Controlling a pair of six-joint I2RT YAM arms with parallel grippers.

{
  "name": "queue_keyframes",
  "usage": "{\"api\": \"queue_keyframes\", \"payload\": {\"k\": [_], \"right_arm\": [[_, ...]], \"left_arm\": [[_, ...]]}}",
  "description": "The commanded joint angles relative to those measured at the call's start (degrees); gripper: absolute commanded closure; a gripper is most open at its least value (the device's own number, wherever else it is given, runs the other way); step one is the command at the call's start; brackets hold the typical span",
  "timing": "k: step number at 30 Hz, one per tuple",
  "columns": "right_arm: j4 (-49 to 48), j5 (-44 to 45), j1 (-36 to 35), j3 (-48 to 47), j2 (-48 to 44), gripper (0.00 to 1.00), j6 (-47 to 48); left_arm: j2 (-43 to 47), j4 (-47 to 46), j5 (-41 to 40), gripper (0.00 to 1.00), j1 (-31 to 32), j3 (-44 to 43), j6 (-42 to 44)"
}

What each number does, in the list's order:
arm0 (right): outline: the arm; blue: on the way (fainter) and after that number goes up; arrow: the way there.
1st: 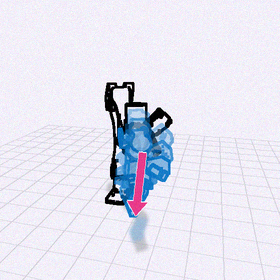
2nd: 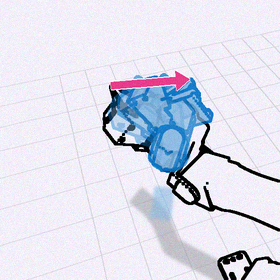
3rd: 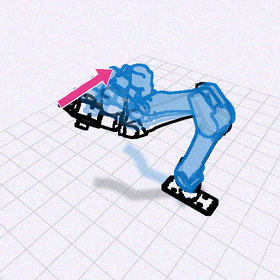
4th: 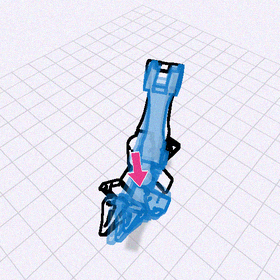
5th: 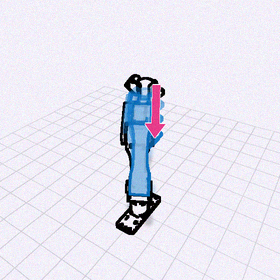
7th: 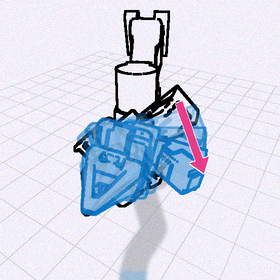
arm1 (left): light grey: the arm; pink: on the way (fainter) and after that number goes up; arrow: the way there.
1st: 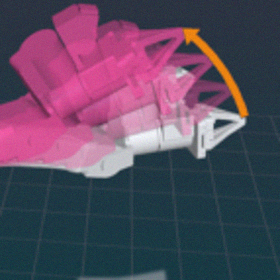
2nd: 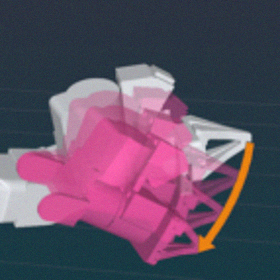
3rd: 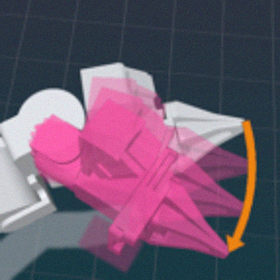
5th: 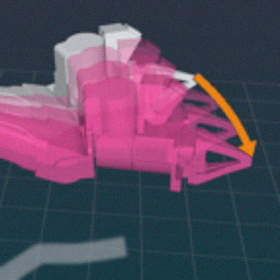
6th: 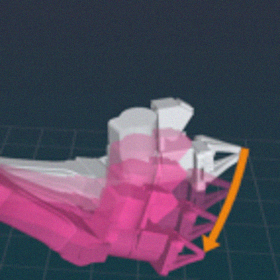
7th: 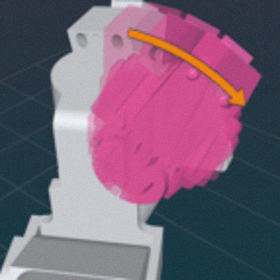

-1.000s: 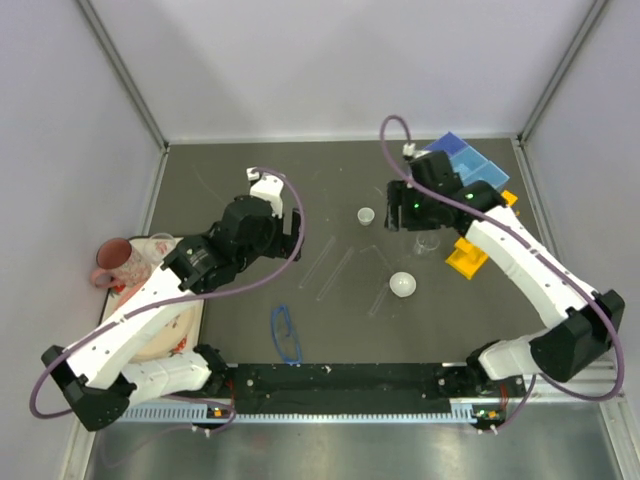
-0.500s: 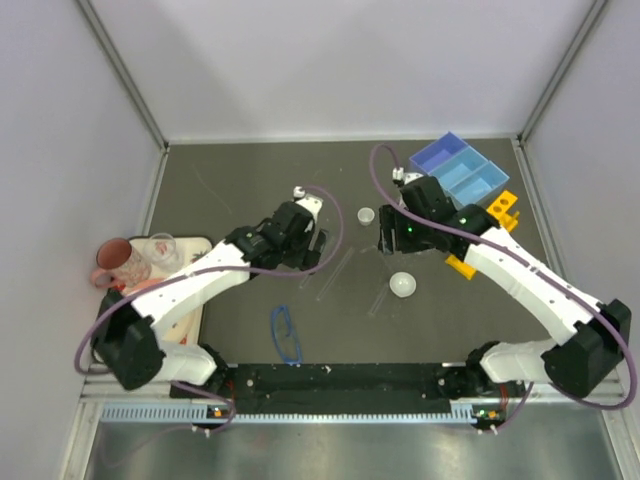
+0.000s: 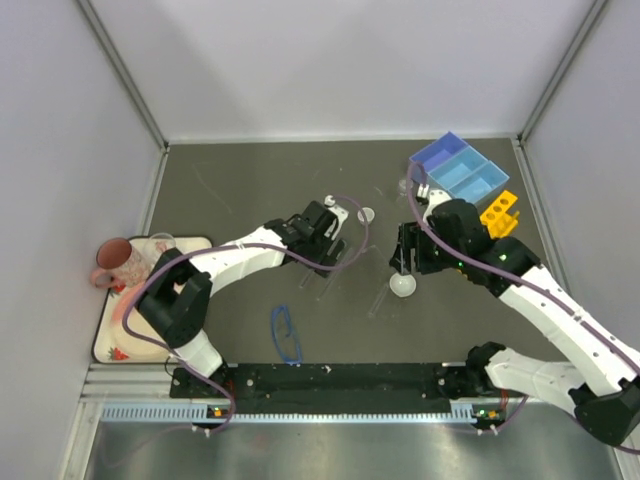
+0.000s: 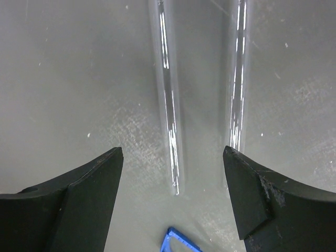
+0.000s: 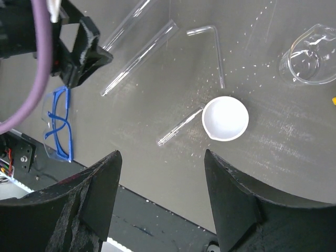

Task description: Organize the chemistry lab equipment

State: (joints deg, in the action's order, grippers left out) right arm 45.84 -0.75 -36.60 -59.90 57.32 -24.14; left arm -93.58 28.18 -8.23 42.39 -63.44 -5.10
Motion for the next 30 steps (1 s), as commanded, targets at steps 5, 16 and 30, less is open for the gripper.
{"api": "queue_keyframes", "payload": {"k": [5, 16, 30], "right_arm": [[-0.41, -0.21, -0.32, -0.04, -2.91, 0.34, 0.76], [-0.14, -0.21, -0.40, 1.27, -4.32, 0.34, 1.03], [-0.40, 0.58, -0.31, 1.80, -3.27, 0.34, 1.03]], "left_arm": [[-3.62, -4.80, 3.48, 0.18, -0.38, -2.83, 1.33], [-8.37, -6.65, 2.96, 0.19, -2.31, -1.86, -0.87], [-11.97, -5.16, 3.84, 0.51, -4.33, -2.57, -2.63]]}}
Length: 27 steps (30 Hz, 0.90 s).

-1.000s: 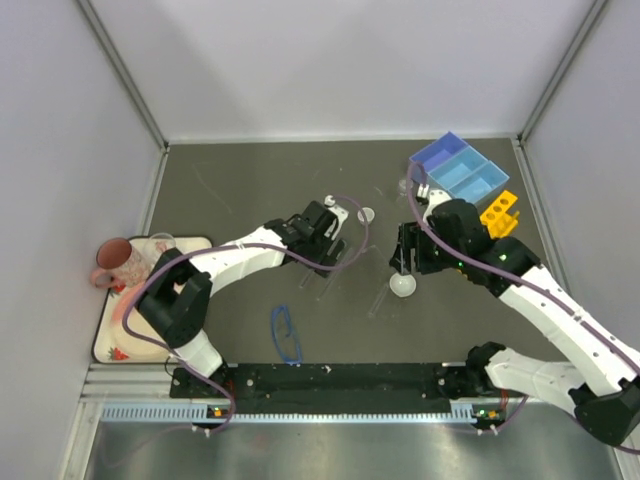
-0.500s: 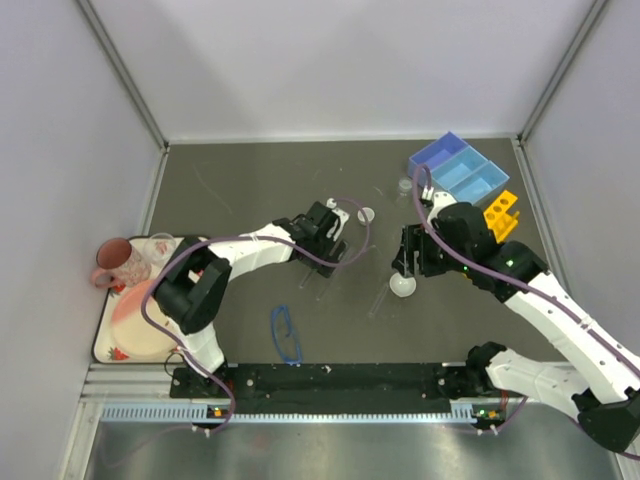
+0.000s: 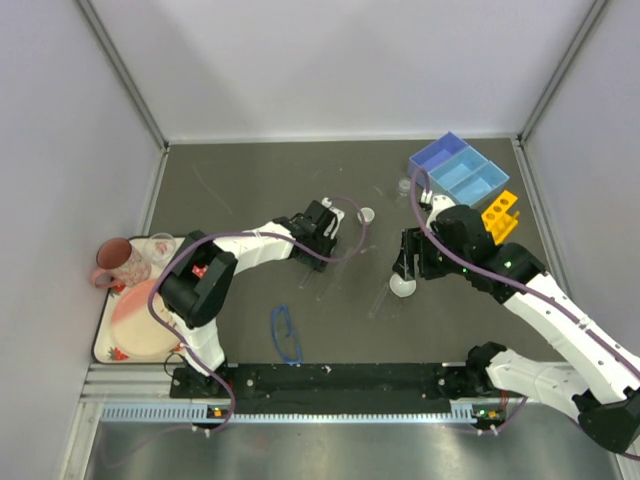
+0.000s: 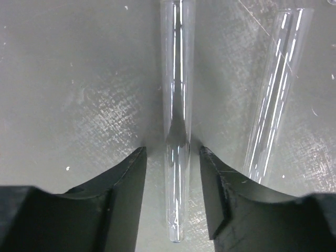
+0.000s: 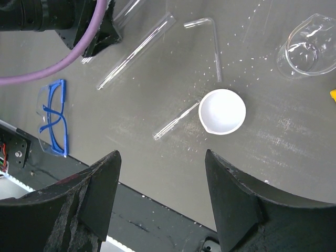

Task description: Organize the chemistry lab equipment

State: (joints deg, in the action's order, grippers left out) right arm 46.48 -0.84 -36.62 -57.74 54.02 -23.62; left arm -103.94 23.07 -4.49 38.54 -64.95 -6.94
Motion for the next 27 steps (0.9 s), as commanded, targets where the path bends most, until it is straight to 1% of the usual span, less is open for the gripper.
{"api": "queue_keyframes", "payload": {"k": [1, 3, 9, 13, 16, 18, 22, 27], "right_arm": [[-1.04, 0.49, -0.29, -0.45, 0.03, 0.34, 0.50], [-1.13, 0.58, -0.38, -0.54, 0.21, 0.34, 0.41], [-1.30, 0.49, -0.38, -0.36, 0.47, 0.34, 0.15], [-1.39, 0.49, -0.38, -0.36, 0.65, 0.34, -0.11], [-1.39, 0.49, -0.29, -0.36, 0.91, 0.34, -0.20], [-1.48, 0.40, -0.38, -0.36, 1.09, 0.34, -0.20], [-1.65, 0.58, -0.29, -0.54, 1.61, 0.34, -0.11], [-1.92, -0.65, -0.38, -1.85, 3.63, 0.34, 0.24]], "left_arm": [[-1.70, 0.04, 0.01, 0.55, -0.49, -1.06, -0.79], [-1.97, -0.30, -0.43, 0.60, -0.66, -0.45, -1.06], [-1.88, -0.48, -1.66, 0.70, -1.01, -0.09, -1.59], [-1.18, -0.22, -2.89, 0.86, -1.19, -0.18, -1.50], [-0.65, -0.05, -3.42, 0.92, -1.28, -0.35, -1.41], [-0.21, 0.66, -3.51, 0.99, -1.28, -0.88, -1.06], [2.33, 1.36, -4.03, 1.00, -1.28, -1.49, -0.79], [8.92, 5.04, -0.61, 1.00, -1.19, -4.66, -0.27]]}}
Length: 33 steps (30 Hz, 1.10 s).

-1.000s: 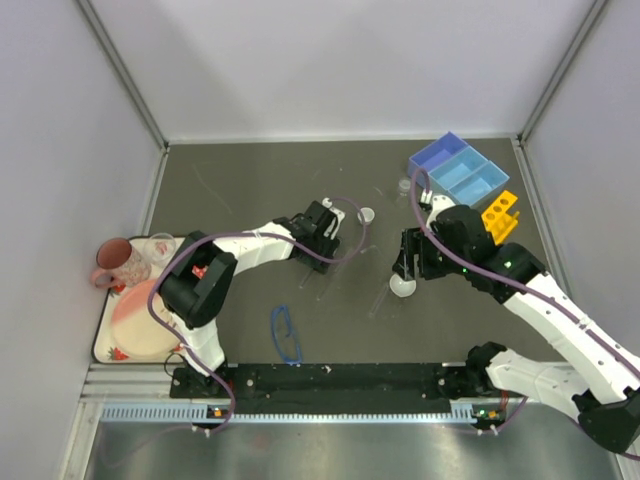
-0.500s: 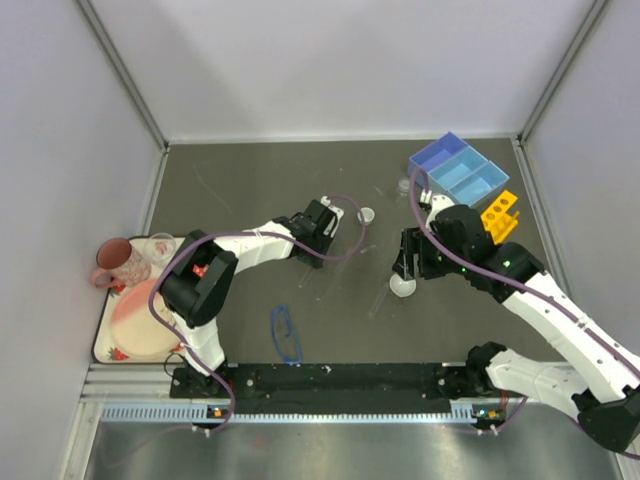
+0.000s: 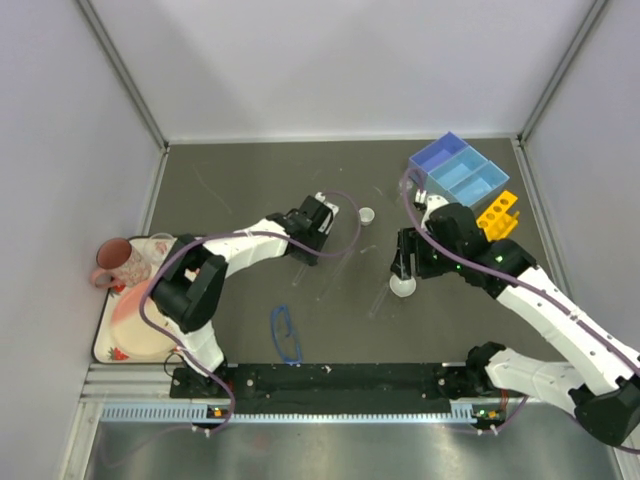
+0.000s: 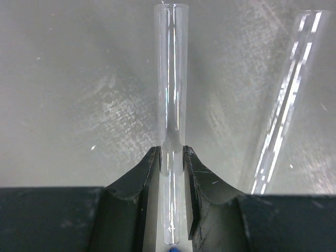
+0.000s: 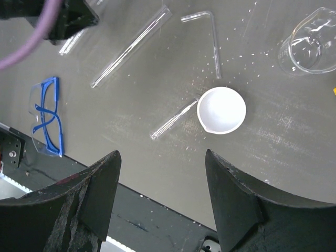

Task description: Organize the chemistry lab equipment

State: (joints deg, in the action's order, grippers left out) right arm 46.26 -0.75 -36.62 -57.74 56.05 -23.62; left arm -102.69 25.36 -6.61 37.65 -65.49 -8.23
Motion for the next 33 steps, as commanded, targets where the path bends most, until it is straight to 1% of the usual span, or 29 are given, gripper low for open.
{"api": "queue_keyframes", "payload": {"k": [1, 3, 4, 6, 10, 14, 15, 16, 21, 23, 26, 27, 31, 33], "right_arm": [[-1.79, -1.35, -0.38, -2.29, 1.95, 0.34, 0.32], [-1.96, -4.06, -0.29, -3.78, 2.66, 0.34, 1.11], [-1.96, -4.95, -0.38, -4.40, 3.27, 0.34, 1.38], [-2.05, -8.01, -0.29, -5.89, 3.54, 0.34, 2.61], [-3.45, -13.82, -0.38, -7.48, 2.49, 0.34, 3.93], [-5.56, -22.34, -0.38, -9.41, 1.96, 0.33, 3.31], [-6.00, -26.02, -0.29, -9.94, 1.96, 0.33, 3.23], [-6.44, -27.44, -0.38, -10.38, 1.96, 0.34, 2.70], [-10.31, -37.01, -0.29, -14.15, 2.22, 0.33, 1.65], [-11.01, -38.88, -0.38, -16.95, 2.92, 0.33, 0.94], [-11.19, -41.69, -0.29, -21.08, 5.46, 0.33, -0.02], [-11.54, -42.92, -0.55, -21.89, 6.17, 0.33, -0.20], [-11.63, -43.28, -2.66, -25.93, 10.38, 0.32, -0.29], [-11.81, -42.49, -3.89, -26.46, 11.44, 0.33, -0.20]], "left_arm": [[8.82, 3.37, 2.65, 1.00, -0.30, -5.16, 1.28], [12.33, 5.47, 6.06, 1.00, -0.30, -6.22, 2.07], [13.39, 6.09, 6.26, 1.00, -0.30, -7.18, 2.25], [16.38, 8.46, 12.12, 1.00, -0.21, -7.98, 3.48], [22.78, 11.28, 18.99, 1.00, -0.03, -8.60, 4.01], [29.12, 11.28, 26.20, 1.00, -0.03, -6.93, 3.40], [30.26, 11.02, 27.86, 1.00, -0.03, -6.49, 3.13], [32.62, 10.67, 30.67, 1.00, -0.03, -5.53, 2.96], [39.40, 7.42, 37.89, 1.00, 0.06, -1.75, 1.20], [42.39, 5.85, 40.26, 1.00, 0.06, 0.10, 0.50], [45.65, 5.40, 41.50, 1.00, 0.06, 1.86, -0.21], [46.26, 4.87, 43.42, 1.00, -0.03, 2.21, -0.56], [49.77, 2.06, 48.18, 1.00, -0.03, 4.75, -2.49], [50.66, 0.05, 50.02, 1.00, -0.12, 5.72, -3.90]]}}
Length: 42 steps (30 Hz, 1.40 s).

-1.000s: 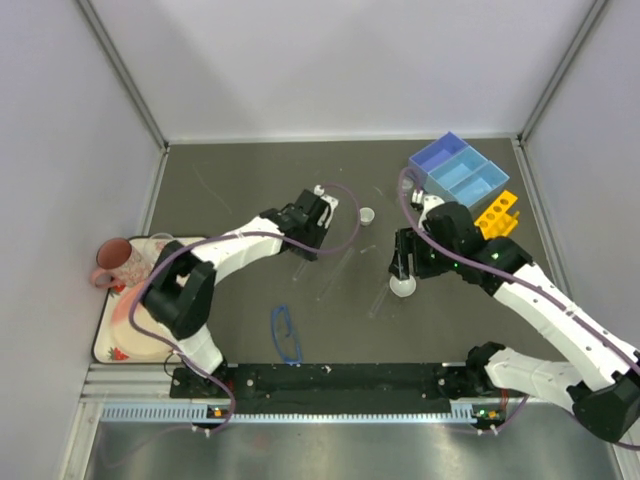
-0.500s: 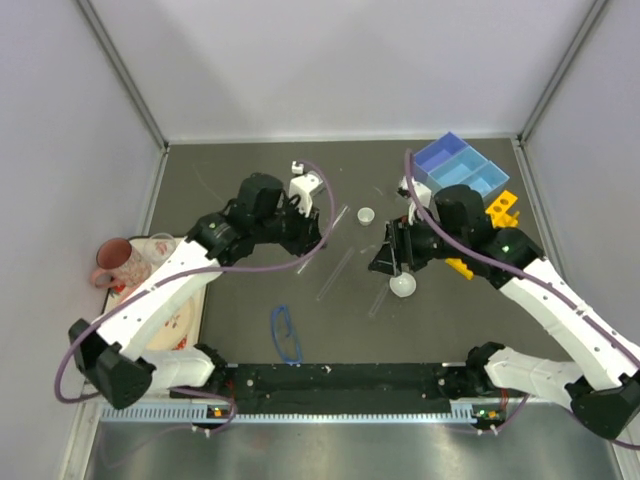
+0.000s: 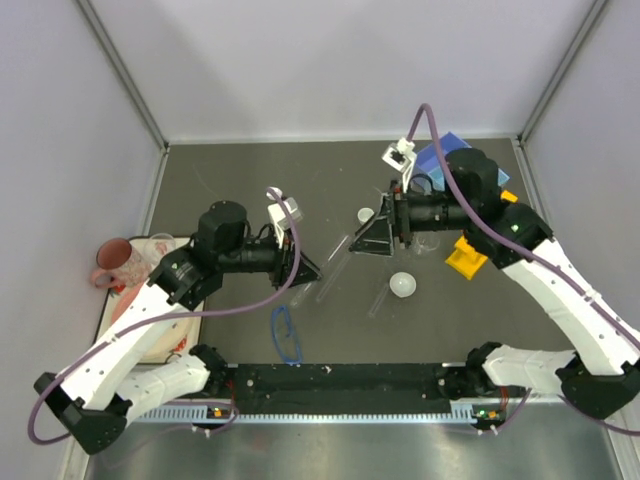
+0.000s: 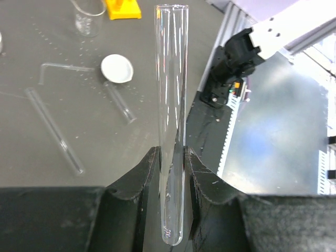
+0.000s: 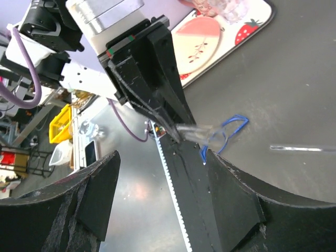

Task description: Organize the chemistry lab equipment

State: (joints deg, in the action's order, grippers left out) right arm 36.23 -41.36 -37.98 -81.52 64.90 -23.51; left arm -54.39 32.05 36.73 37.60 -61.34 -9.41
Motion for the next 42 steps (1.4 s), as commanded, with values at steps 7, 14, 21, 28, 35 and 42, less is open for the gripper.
{"api": "queue_keyframes", "payload": {"k": [7, 14, 21, 28, 35, 42], "right_arm": [[-2.91, -0.30, -3.68, -3.39, 4.79, 0.32, -0.05], [-3.53, -0.38, -4.56, -4.27, 5.67, 0.33, -0.49], [-4.23, 0.23, -5.79, -4.79, 6.11, 0.39, -1.01], [-4.59, 0.67, -6.67, -5.85, 6.90, 0.53, -1.54], [-4.76, 0.58, -6.94, -5.41, 6.73, 0.61, -1.72], [-4.76, 0.67, -7.11, -3.65, 5.76, 0.61, -1.72]], "left_arm": [[4.91, -9.37, 10.19, 1.00, 0.01, 1.93, -5.18], [5.70, -10.69, 11.17, 1.00, 0.01, 2.37, -6.24], [5.52, -10.78, 10.99, 1.00, 0.01, 2.45, -6.32], [5.17, -11.22, 10.82, 1.00, 0.01, 2.81, -6.24], [5.35, -10.79, 10.03, 1.00, -0.07, 2.63, -5.36], [5.26, -9.64, 9.50, 1.00, -0.08, 1.40, -4.48]]}}
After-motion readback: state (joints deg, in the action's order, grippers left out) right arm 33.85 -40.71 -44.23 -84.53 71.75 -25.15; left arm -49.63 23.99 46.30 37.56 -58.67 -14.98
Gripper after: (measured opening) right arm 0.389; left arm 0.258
